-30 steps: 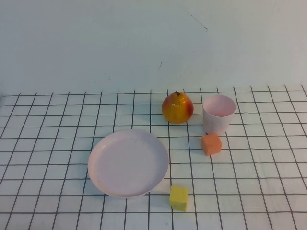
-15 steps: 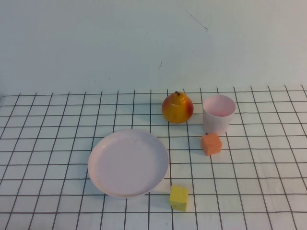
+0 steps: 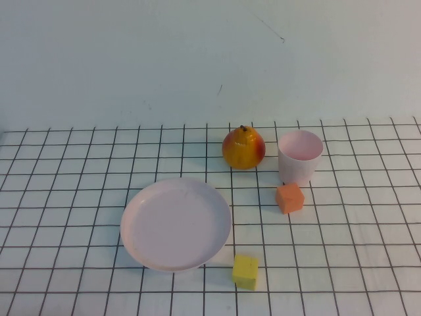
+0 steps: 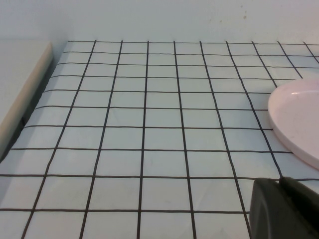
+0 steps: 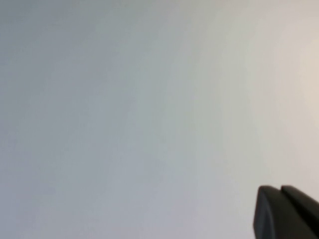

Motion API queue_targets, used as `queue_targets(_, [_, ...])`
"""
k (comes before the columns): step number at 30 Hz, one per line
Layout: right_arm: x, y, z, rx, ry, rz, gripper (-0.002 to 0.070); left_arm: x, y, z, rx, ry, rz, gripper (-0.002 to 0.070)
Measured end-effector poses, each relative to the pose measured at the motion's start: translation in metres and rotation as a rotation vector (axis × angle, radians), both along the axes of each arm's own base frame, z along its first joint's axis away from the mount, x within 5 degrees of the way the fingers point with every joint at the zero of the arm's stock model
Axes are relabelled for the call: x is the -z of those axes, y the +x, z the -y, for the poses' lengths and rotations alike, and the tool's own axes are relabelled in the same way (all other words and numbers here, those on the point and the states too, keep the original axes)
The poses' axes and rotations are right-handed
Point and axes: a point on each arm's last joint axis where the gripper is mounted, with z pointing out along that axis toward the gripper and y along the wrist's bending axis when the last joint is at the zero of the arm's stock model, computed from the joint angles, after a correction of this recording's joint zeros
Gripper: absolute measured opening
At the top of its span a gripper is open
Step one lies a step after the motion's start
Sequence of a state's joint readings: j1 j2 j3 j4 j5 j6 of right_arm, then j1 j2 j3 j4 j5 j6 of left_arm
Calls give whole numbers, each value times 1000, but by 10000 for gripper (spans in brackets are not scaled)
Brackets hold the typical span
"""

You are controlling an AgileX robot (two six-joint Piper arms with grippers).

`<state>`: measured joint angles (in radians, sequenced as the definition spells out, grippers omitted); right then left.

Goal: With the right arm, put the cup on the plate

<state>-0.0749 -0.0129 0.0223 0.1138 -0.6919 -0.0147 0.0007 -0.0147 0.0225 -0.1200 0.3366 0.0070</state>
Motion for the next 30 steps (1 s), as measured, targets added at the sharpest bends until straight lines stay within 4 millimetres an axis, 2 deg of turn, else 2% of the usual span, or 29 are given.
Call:
queue_targets(3, [-15,-2,-1,16,-33,-35,-2,0,0,0,0,0,0,-3])
queue_targets(7, [-49,-11,-6,38,-127,-95,-2,0,0,0,0,0,0,-3])
queue_targets(13, [-100,-31,-9,33,-156,-158,-2,0,0,0,0,0,0,-3])
queue_targets(17, [-127,-25,-9,17,-158,-292,-2,0,0,0,0,0,0,-3])
queue_targets(20, [-147,-15,-10,-10,-150,-463,-2,0,0,0,0,0,0,-3])
queue_targets(22, [-156,0,-10,-33,-160,-612,-2,0,0,0,0,0,0,-3])
queue_targets(26, [-160,39,-14,-119,-241,-893,-2,0,0,0,0,0,0,-3])
queue_targets(30, [-156,80,-24,-297,-343,-1135,-2,0,0,0,0,0,0,-3])
